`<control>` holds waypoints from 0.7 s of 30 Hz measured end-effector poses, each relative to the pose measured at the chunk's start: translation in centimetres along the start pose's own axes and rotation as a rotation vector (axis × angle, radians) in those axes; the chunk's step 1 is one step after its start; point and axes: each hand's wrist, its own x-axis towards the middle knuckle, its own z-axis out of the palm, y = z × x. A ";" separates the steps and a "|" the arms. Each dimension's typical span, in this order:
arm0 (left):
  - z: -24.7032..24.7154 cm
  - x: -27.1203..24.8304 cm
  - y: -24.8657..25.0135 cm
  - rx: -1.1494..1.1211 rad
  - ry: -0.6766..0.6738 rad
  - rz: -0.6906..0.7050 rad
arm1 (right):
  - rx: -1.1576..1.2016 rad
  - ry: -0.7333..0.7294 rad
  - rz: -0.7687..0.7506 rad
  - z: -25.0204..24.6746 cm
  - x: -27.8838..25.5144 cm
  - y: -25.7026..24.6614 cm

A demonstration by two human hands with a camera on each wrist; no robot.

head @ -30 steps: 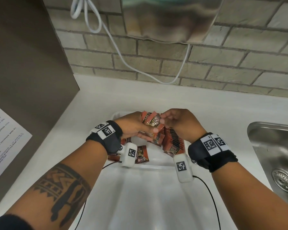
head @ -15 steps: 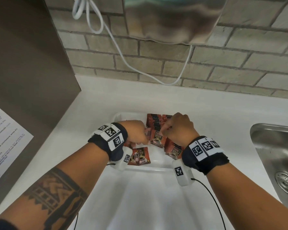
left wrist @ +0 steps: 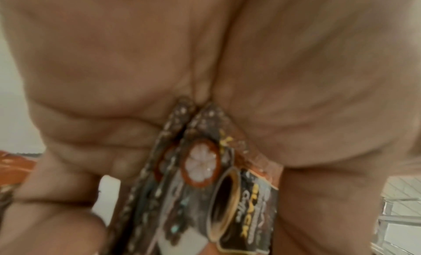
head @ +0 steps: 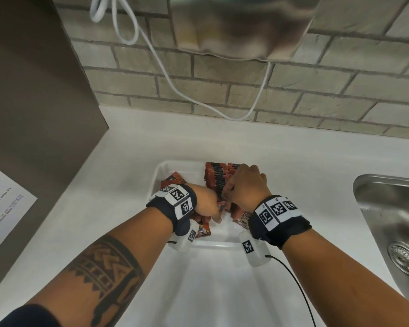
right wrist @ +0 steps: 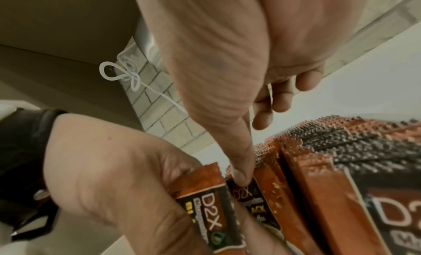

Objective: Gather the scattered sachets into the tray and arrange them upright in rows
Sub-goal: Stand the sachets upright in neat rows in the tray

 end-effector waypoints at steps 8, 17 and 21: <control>0.1 -0.3 0.4 0.015 -0.012 -0.010 | 0.052 -0.016 -0.029 -0.4 -0.7 -0.1; -0.1 -1.5 0.7 -0.022 -0.026 -0.029 | 0.079 0.018 -0.035 -0.3 -0.7 0.3; 0.1 -1.9 0.6 -0.050 -0.031 -0.032 | 0.137 0.072 -0.028 -0.7 -0.7 0.4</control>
